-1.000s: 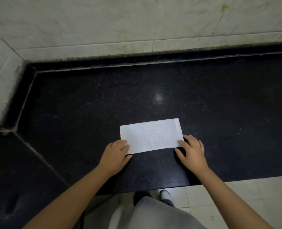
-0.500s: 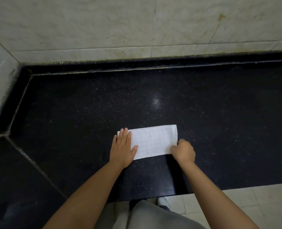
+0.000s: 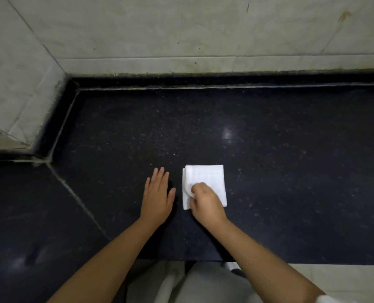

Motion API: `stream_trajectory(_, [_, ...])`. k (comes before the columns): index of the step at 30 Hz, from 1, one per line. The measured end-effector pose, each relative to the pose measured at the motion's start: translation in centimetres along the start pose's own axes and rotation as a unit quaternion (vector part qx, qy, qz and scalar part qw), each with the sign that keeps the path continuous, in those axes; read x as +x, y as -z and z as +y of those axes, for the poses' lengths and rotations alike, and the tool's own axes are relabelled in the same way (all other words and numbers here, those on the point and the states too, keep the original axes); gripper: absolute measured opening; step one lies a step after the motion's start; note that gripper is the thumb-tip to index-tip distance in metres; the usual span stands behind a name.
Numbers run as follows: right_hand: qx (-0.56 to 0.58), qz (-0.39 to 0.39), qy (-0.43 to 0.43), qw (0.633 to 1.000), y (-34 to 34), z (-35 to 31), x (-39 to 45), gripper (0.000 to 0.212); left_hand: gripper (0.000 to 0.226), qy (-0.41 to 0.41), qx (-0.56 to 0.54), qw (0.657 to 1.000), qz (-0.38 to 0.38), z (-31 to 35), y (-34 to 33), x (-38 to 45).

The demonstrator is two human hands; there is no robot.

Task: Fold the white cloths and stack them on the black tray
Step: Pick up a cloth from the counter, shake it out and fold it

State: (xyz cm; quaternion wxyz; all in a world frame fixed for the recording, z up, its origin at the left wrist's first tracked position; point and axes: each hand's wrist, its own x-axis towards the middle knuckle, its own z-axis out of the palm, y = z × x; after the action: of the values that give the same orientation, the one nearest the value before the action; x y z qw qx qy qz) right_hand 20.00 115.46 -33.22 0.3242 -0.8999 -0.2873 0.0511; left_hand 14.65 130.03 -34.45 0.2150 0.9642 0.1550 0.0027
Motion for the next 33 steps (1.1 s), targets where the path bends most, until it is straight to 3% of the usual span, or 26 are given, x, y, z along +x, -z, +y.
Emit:
stream_trajectory(6, [-0.028, -0.033, 0.047, 0.998, -1.4, 1.5, -1.0, 0.017, 0.072, 0.008, 0.000, 1.000, 0.005, -2.6, -0.6, -2.5])
stream_trajectory(10, [-0.022, 0.024, 0.030, 0.999, -0.6, 1.7, -0.5, 0.012, 0.064, -0.009, -0.007, 1.000, 0.024, -1.9, -1.0, -2.3])
stream_trajectory(12, [-0.017, 0.043, 0.039, 0.998, -0.5, 1.1, -0.3, 0.020, 0.065, -0.005, -0.020, 0.999, 0.032, -1.6, -1.1, -2.1])
stream_trajectory(16, [-0.061, -0.064, 0.086, 0.992, -0.5, 1.1, -1.3, 0.010, 0.064, -0.016, -0.022, 0.999, 0.041, -1.6, -1.4, -2.2])
stream_trajectory(19, [-0.069, -0.082, 0.120, 0.987, 0.8, 2.9, -2.3, 0.029, 0.060, -0.033, -0.021, 0.998, 0.050, -1.4, -1.8, -2.1])
stream_trajectory(22, [-0.119, -0.020, 0.121, 0.985, 3.1, 4.8, -3.0, 0.033, 0.047, -0.095, -0.001, 0.992, 0.077, -0.6, -2.4, -2.0])
stream_trajectory(26, [-0.189, -0.052, 0.083, 0.977, 4.2, 5.9, -2.7, 0.034, 0.030, -0.223, 0.016, 0.964, 0.142, 1.7, -3.3, -1.4])
stream_trajectory(30, [-0.164, -0.080, 0.076, 0.980, 4.1, 6.1, -1.6, 0.020, 0.034, -0.260, 0.059, 0.955, 0.131, 2.5, -4.3, -1.0])
stream_trajectory(33, [-0.155, -0.094, 0.084, 0.980, 5.1, 5.7, -2.0, 0.032, 0.029, -0.272, 0.096, 0.949, 0.126, 2.9, -4.9, -0.9])
